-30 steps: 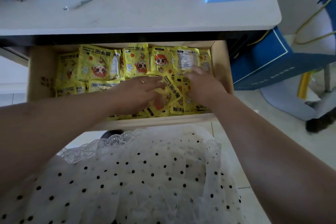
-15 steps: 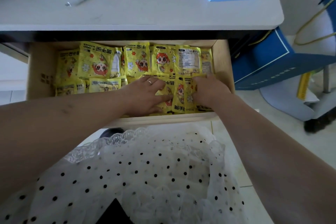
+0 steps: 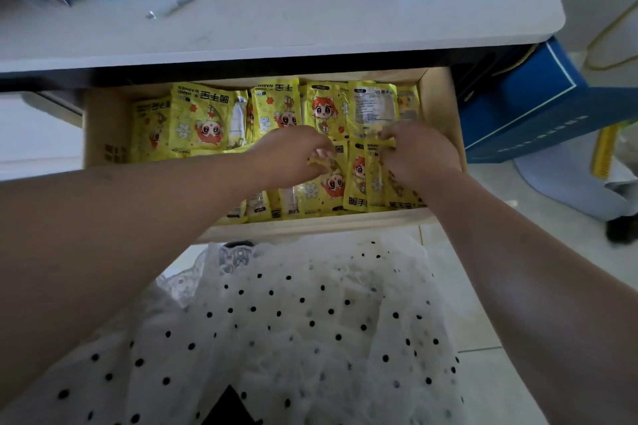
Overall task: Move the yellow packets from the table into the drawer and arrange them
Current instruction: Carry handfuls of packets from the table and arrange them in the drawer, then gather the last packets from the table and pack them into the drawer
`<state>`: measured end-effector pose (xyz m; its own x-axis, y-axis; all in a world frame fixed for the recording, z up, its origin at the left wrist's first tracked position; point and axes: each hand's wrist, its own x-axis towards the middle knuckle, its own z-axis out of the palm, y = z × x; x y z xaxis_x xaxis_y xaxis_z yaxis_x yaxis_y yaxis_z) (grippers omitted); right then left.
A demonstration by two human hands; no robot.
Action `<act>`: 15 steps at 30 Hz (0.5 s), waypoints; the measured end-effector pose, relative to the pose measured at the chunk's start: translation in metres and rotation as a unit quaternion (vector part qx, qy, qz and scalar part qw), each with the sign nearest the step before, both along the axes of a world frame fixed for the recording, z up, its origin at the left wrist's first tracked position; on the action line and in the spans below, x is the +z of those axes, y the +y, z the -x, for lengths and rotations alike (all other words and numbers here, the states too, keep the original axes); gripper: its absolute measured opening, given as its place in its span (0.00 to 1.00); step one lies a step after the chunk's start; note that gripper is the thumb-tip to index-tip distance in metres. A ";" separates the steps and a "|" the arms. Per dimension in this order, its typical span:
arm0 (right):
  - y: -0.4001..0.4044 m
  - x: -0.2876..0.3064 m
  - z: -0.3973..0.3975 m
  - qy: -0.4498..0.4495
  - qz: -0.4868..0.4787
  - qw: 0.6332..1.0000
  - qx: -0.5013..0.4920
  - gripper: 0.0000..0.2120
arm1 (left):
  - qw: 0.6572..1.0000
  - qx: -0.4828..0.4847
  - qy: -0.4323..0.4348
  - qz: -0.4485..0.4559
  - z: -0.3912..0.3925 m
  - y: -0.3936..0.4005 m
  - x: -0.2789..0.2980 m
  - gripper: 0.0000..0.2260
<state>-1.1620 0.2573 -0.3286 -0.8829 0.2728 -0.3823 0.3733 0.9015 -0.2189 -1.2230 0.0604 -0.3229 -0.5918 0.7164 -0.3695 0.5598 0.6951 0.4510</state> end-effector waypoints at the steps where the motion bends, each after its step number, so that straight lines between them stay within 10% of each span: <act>1: -0.001 0.005 0.000 0.040 0.024 0.999 -0.021 0.13 | 0.996 0.069 -0.048 -0.041 0.002 0.005 0.005 0.14; 6: -0.011 0.061 -0.023 0.083 0.169 0.965 -0.180 0.12 | 0.906 0.348 -0.191 -0.149 -0.016 0.008 0.044 0.11; 15: -0.025 0.249 -0.153 0.029 0.271 0.899 -0.342 0.11 | 0.882 0.346 -0.293 -0.128 -0.118 0.005 0.239 0.10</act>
